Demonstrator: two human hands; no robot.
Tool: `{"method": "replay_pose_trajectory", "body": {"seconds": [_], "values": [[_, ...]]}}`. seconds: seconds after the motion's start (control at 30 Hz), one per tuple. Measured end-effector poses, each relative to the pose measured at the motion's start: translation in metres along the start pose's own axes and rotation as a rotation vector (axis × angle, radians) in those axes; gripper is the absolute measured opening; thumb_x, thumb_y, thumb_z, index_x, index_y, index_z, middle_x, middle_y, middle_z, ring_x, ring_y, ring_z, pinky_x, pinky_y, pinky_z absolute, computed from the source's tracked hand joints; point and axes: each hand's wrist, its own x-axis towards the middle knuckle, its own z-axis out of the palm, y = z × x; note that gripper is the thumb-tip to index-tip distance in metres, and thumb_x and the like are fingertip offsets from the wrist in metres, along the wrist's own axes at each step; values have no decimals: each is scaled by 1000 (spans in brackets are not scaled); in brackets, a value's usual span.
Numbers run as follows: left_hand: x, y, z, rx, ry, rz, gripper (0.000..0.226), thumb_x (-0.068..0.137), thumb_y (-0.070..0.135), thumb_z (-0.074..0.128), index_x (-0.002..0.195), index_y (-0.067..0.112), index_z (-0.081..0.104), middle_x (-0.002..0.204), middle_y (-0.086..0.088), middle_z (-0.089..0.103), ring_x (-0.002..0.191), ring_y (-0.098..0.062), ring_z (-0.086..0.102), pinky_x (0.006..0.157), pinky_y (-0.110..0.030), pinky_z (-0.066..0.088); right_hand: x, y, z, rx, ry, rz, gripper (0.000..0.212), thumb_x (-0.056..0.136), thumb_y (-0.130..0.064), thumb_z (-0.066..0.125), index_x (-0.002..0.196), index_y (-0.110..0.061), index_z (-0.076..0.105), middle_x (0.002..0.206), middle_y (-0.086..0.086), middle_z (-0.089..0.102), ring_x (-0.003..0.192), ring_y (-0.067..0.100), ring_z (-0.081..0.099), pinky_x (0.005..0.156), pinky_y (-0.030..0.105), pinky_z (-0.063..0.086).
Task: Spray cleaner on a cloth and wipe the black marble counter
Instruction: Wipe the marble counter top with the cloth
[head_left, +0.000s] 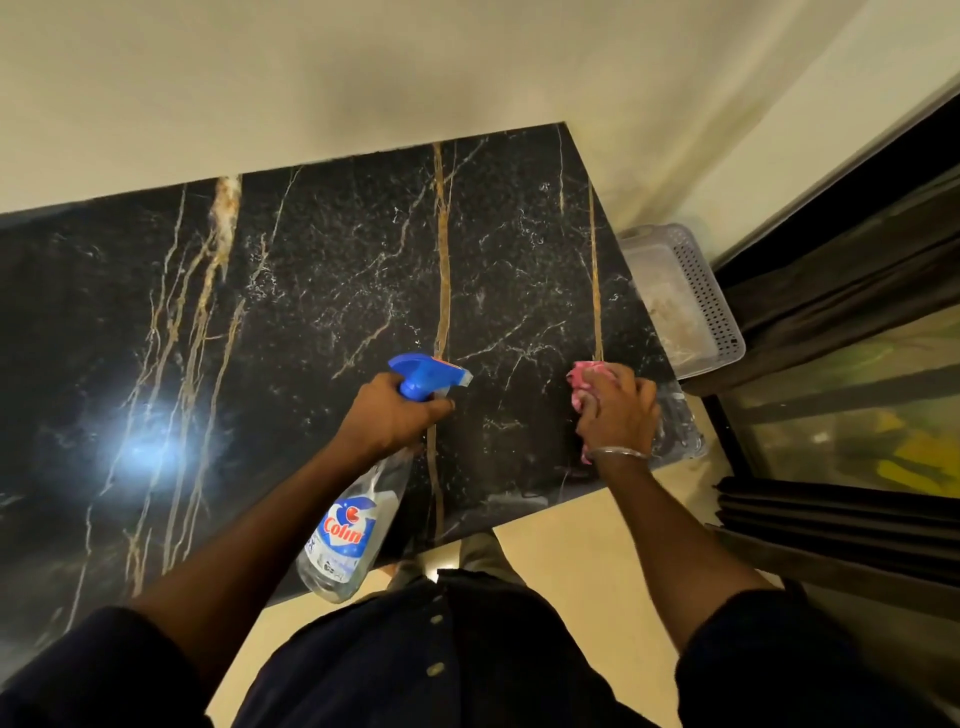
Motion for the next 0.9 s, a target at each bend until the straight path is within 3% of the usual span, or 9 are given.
{"method": "replay_pose_trajectory", "body": {"seconds": [0.23,0.37,0.57,0.67,0.77,0.83,0.9], "values": [[-7,-12,-14,-48,38,-35,23,82,27,76,97,13,65,85,-4,70,76,-15,68,63,-21,49,28,-25,-8,68,25,247,35,84,-19,66,118,-28,63,130,3,49,115,36,40,94,49,39],[-13,-15,-20,-68,31,-40,20,85,22,73,100,13,63,88,-5,69,74,-11,65,61,-19,45,-10,-65,6,-1,-23,6,34,84,-23,63,118,-27,61,126,5,50,110,33,43,87,43,41],[-18,-18,-21,-50,35,-61,20,83,23,75,97,15,63,84,-4,69,68,-12,65,58,-21,49,-71,-125,26,114,-121,-269,31,82,-25,69,112,-32,64,128,-1,52,113,26,43,88,40,46],[-21,-22,-23,-24,14,-57,22,80,22,77,97,16,64,84,-6,71,69,-18,68,64,-30,58,-69,-126,17,409,-174,-185,25,89,-17,57,111,-24,66,121,-2,55,105,17,47,86,34,46],[-23,-27,-28,4,-33,-27,19,81,18,77,93,17,62,81,-3,69,67,-12,66,59,-22,52,-58,-123,-14,1045,-334,93,17,98,-13,49,101,-18,64,100,2,63,74,8,61,68,34,52],[-25,-29,-31,12,-63,-6,19,82,19,76,94,17,61,83,-4,68,67,-11,65,59,-19,50,-51,-111,-23,1373,-473,387,20,101,-19,45,101,-24,64,100,1,66,88,14,63,89,40,50],[-27,-29,-32,34,-76,10,20,83,24,76,94,15,62,84,-5,69,70,-12,65,61,-20,48,-52,-100,-26,1719,-676,684,34,101,-29,39,103,-18,71,109,8,69,97,26,67,108,44,36]]}}
